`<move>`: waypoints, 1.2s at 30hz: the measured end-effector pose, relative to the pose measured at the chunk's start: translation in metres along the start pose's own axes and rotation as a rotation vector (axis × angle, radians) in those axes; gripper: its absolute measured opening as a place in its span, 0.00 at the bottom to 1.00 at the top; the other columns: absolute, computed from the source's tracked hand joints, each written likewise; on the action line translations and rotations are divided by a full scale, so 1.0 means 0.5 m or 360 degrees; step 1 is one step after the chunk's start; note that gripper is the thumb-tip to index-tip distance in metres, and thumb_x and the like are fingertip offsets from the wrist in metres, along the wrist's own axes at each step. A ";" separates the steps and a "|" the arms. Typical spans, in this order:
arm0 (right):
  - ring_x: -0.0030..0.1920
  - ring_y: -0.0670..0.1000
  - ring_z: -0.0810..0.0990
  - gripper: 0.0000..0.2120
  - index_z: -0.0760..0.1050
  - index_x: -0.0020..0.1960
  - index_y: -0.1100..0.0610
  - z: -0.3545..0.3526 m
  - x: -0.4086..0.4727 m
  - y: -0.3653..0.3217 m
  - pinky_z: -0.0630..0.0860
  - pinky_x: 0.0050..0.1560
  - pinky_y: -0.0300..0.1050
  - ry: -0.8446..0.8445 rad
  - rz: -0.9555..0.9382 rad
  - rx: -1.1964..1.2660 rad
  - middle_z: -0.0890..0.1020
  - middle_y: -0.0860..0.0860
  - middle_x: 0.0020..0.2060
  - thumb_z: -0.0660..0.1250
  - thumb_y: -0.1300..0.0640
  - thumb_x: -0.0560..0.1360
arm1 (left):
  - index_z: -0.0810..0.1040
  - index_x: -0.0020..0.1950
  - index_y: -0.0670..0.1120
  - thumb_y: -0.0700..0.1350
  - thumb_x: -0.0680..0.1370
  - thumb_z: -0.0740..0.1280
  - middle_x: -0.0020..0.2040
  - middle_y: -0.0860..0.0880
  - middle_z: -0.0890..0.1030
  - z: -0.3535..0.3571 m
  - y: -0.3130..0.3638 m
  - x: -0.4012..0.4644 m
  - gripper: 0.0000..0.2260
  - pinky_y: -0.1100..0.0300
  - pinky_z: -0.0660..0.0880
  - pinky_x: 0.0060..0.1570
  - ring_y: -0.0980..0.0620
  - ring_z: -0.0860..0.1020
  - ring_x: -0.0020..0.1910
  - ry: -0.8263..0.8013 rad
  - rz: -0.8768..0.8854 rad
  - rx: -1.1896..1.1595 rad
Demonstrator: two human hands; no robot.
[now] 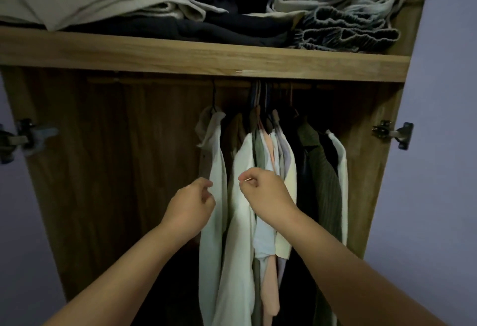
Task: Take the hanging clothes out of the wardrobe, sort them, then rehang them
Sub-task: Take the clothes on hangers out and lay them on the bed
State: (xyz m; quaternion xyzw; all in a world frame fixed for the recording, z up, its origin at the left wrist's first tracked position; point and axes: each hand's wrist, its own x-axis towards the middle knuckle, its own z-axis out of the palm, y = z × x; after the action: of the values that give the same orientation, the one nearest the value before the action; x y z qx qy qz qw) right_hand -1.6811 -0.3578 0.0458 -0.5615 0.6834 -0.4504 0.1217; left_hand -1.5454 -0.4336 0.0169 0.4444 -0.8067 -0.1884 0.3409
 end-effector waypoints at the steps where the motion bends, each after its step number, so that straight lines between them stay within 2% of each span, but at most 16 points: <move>1: 0.37 0.46 0.74 0.12 0.74 0.61 0.55 0.007 0.024 -0.009 0.72 0.39 0.39 0.0006 -0.0024 0.0062 0.78 0.47 0.38 0.58 0.57 0.79 | 0.69 0.67 0.48 0.42 0.79 0.61 0.51 0.53 0.77 -0.003 -0.003 0.015 0.17 0.61 0.76 0.48 0.56 0.77 0.47 0.0032 -0.0009 -0.0023; 4: 0.46 0.46 0.76 0.17 0.67 0.69 0.54 0.032 0.104 -0.027 0.73 0.47 0.39 0.0029 -0.0064 0.0211 0.78 0.50 0.56 0.57 0.54 0.80 | 0.65 0.70 0.49 0.42 0.78 0.63 0.45 0.59 0.74 -0.004 -0.014 0.062 0.20 0.61 0.77 0.48 0.59 0.77 0.45 0.0083 -0.0061 -0.0041; 6: 0.57 0.48 0.75 0.20 0.63 0.72 0.53 0.052 0.163 -0.030 0.71 0.57 0.40 0.0021 -0.0048 0.0316 0.74 0.51 0.64 0.56 0.52 0.81 | 0.65 0.70 0.49 0.42 0.78 0.63 0.44 0.60 0.72 -0.002 -0.021 0.100 0.21 0.63 0.76 0.47 0.60 0.76 0.44 0.0101 -0.0100 -0.0049; 8: 0.66 0.52 0.71 0.22 0.59 0.74 0.51 0.071 0.219 -0.029 0.68 0.66 0.48 0.0007 -0.0013 0.0402 0.72 0.50 0.67 0.55 0.49 0.81 | 0.65 0.70 0.50 0.43 0.78 0.63 0.44 0.60 0.72 0.000 -0.024 0.141 0.20 0.65 0.74 0.45 0.60 0.74 0.44 0.0125 -0.0135 -0.0072; 9: 0.67 0.53 0.70 0.23 0.58 0.74 0.50 0.079 0.244 -0.027 0.67 0.68 0.51 0.0000 0.0008 0.0421 0.71 0.50 0.68 0.54 0.47 0.80 | 0.65 0.70 0.50 0.43 0.78 0.63 0.45 0.60 0.72 0.002 -0.025 0.160 0.20 0.66 0.73 0.44 0.61 0.74 0.43 0.0137 -0.0151 -0.0087; 11: 0.69 0.53 0.68 0.25 0.55 0.75 0.50 0.090 0.285 -0.025 0.66 0.69 0.51 -0.0029 0.0065 0.0518 0.68 0.51 0.70 0.54 0.47 0.81 | 0.64 0.70 0.50 0.43 0.78 0.63 0.46 0.59 0.71 0.006 -0.027 0.195 0.21 0.68 0.72 0.43 0.62 0.73 0.43 0.0164 -0.0178 -0.0105; 13: 0.70 0.54 0.66 0.26 0.52 0.76 0.51 0.102 0.321 -0.023 0.65 0.67 0.47 -0.0072 0.0130 0.0655 0.65 0.52 0.72 0.54 0.49 0.81 | 0.64 0.70 0.51 0.43 0.78 0.63 0.47 0.58 0.72 0.007 -0.033 0.221 0.20 0.66 0.73 0.46 0.61 0.73 0.45 0.0200 -0.0190 -0.0113; 17: 0.67 0.55 0.69 0.28 0.55 0.75 0.52 0.132 0.371 -0.017 0.69 0.62 0.45 -0.0159 0.0240 0.0857 0.68 0.53 0.69 0.61 0.56 0.79 | 0.64 0.70 0.51 0.43 0.79 0.62 0.52 0.56 0.73 0.005 -0.063 0.244 0.20 0.65 0.73 0.51 0.57 0.75 0.51 0.0249 -0.0223 -0.0136; 19: 0.64 0.55 0.72 0.31 0.58 0.75 0.51 0.148 0.390 -0.012 0.72 0.63 0.50 -0.0223 0.0292 0.0977 0.72 0.53 0.66 0.65 0.63 0.75 | 0.64 0.70 0.51 0.43 0.79 0.62 0.53 0.56 0.73 -0.001 -0.084 0.251 0.20 0.65 0.73 0.51 0.57 0.75 0.52 0.0266 -0.0258 -0.0158; 21: 0.61 0.54 0.74 0.32 0.60 0.74 0.50 0.160 0.400 -0.014 0.72 0.64 0.54 -0.0257 0.0294 0.1058 0.73 0.52 0.64 0.62 0.69 0.74 | 0.64 0.70 0.51 0.43 0.79 0.62 0.53 0.55 0.74 -0.009 -0.104 0.261 0.20 0.66 0.73 0.49 0.57 0.75 0.52 0.0261 -0.0280 -0.0164; 24: 0.56 0.51 0.75 0.32 0.62 0.73 0.50 0.168 0.407 -0.017 0.74 0.60 0.51 -0.0170 0.0241 0.1109 0.75 0.49 0.59 0.56 0.74 0.74 | 0.65 0.70 0.51 0.42 0.79 0.62 0.53 0.55 0.74 -0.023 -0.121 0.286 0.20 0.67 0.71 0.47 0.57 0.75 0.51 0.0256 -0.0288 -0.0188; 28: 0.54 0.58 0.80 0.32 0.67 0.71 0.50 0.170 0.412 -0.023 0.78 0.55 0.54 -0.0037 0.0253 0.1273 0.80 0.56 0.56 0.52 0.76 0.73 | 0.65 0.70 0.49 0.41 0.79 0.61 0.52 0.54 0.73 -0.042 -0.132 0.322 0.19 0.64 0.71 0.50 0.56 0.74 0.50 0.0212 -0.0235 -0.0231; 32: 0.49 0.58 0.81 0.37 0.68 0.69 0.52 0.141 0.407 -0.043 0.80 0.45 0.50 -0.0002 0.0169 0.1518 0.80 0.58 0.53 0.49 0.80 0.68 | 0.65 0.70 0.49 0.41 0.79 0.61 0.52 0.54 0.72 -0.055 -0.145 0.351 0.19 0.64 0.69 0.48 0.57 0.72 0.48 0.0162 -0.0177 -0.0301; 35: 0.50 0.61 0.81 0.37 0.71 0.66 0.52 0.133 0.398 -0.045 0.79 0.50 0.54 -0.0008 0.0138 0.1611 0.82 0.59 0.51 0.48 0.80 0.66 | 0.65 0.70 0.48 0.40 0.79 0.61 0.51 0.53 0.73 -0.057 -0.156 0.364 0.19 0.64 0.69 0.48 0.56 0.73 0.48 0.0120 -0.0154 -0.0379; 36: 0.50 0.61 0.81 0.37 0.72 0.65 0.53 0.133 0.392 -0.040 0.79 0.49 0.54 -0.0011 0.0137 0.1603 0.82 0.59 0.50 0.48 0.80 0.65 | 0.66 0.69 0.47 0.40 0.79 0.61 0.51 0.53 0.73 -0.057 -0.158 0.366 0.18 0.63 0.69 0.48 0.55 0.73 0.48 0.0108 -0.0149 -0.0402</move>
State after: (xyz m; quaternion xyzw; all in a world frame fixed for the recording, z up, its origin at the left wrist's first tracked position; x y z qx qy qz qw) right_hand -1.6901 -0.5606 0.0898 -0.4058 0.4036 -0.7169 0.3981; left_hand -1.5465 -0.6304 0.0588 0.4411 -0.7430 -0.2891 0.4122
